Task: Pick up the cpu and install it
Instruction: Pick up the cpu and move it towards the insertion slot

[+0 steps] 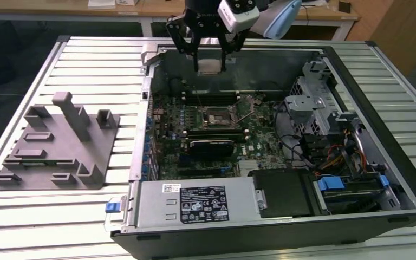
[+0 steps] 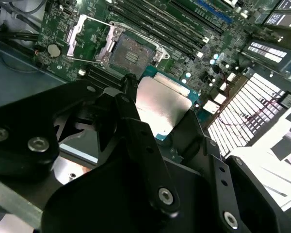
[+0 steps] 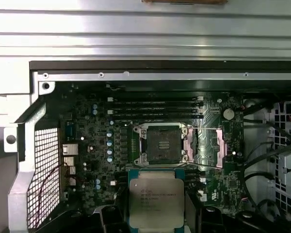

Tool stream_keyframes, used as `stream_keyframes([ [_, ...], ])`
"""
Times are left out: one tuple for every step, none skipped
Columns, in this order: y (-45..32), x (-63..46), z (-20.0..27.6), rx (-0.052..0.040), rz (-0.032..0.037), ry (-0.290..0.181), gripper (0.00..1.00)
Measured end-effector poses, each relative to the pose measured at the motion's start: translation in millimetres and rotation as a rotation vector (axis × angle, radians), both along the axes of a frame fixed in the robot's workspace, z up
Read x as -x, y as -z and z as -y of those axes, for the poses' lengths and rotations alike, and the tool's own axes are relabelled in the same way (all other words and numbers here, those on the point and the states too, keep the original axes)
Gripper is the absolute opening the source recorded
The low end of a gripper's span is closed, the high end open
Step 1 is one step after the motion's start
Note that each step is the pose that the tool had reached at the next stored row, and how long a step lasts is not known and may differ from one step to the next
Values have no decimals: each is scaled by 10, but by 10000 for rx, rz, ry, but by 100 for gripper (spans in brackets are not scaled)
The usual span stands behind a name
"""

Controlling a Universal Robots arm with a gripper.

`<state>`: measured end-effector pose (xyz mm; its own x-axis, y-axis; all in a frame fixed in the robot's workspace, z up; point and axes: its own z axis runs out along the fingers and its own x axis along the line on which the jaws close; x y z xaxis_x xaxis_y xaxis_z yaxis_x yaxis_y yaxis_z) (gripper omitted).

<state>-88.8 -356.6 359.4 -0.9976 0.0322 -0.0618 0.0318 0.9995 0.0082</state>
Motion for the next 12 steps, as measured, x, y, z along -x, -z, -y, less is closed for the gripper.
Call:
stream_keyframes([
  [18, -11, 0, 0, 0, 0, 55],
  [36, -22, 0, 0, 0, 0, 55],
  [54, -36, 0, 1, -1, 0, 55],
  [72, -48, 0, 1, 0, -1, 55],
  [90, -59, 0, 1, 0, -1, 55],
  [107, -68, 0, 1, 0, 0, 55],
  [126, -79, 0, 0, 0, -1, 55],
  [145, -90, 0, 0, 0, 0, 55],
  [164, -100, 0, 0, 0, -1, 55],
  [181, -110, 0, 1, -1, 0, 55],
  [199, -120, 0, 0, 0, 0, 55],
  [217, -130, 0, 0, 0, 0, 55],
])
